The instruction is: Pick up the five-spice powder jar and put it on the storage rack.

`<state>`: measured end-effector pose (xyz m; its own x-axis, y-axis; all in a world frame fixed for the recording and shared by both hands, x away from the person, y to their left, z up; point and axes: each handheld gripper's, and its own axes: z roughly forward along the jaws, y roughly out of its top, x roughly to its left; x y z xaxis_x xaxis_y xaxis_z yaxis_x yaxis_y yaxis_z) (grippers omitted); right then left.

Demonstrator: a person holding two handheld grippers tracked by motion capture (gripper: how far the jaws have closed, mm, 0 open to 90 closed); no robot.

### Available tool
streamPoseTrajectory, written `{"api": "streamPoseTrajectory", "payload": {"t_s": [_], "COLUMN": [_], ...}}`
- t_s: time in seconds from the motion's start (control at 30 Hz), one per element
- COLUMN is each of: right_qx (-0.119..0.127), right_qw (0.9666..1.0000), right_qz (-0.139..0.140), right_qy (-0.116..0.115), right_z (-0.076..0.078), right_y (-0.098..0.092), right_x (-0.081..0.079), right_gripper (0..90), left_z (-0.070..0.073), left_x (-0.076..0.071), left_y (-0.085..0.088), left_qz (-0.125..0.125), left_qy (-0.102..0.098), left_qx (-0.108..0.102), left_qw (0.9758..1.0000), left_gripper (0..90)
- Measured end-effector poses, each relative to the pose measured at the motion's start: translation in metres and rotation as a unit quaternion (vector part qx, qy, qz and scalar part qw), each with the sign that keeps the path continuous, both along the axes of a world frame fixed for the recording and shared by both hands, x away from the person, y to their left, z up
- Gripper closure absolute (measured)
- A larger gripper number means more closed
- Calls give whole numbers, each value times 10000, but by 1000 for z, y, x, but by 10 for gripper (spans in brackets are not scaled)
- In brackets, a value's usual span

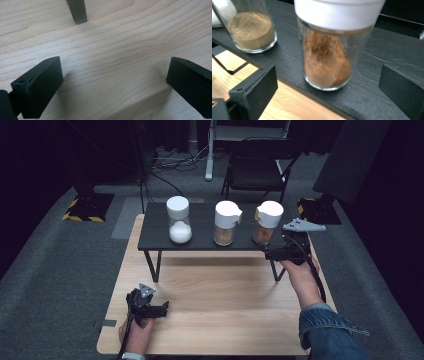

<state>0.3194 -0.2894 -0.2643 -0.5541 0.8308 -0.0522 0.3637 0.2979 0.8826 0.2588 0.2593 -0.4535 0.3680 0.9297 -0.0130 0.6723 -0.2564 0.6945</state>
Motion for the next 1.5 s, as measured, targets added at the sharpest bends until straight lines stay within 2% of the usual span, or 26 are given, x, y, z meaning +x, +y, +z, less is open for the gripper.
{"api": "streamPoseTrajectory", "payload": {"t_s": [0.77, 1.07, 1.5], "right_qx": [2, 50, -24], "right_qw": [10000, 9998, 9995], "right_qz": [12, -49, -61], "right_qy": [58, 176, 311], "right_z": [-21, -37, -60], "right_y": [-21, -28, -30], "right_x": [-29, -35, -42], "right_gripper": [17, 17, 18], "left_z": [0, 0, 0], "left_x": [0, 0, 0], "left_y": [0, 0, 0], "left_qz": [5, 4, 4], "left_qy": [4, 3, 3], "left_qx": [1, 3, 3], "left_qw": [10000, 10000, 10000], "left_gripper": [3, 3, 3]}}
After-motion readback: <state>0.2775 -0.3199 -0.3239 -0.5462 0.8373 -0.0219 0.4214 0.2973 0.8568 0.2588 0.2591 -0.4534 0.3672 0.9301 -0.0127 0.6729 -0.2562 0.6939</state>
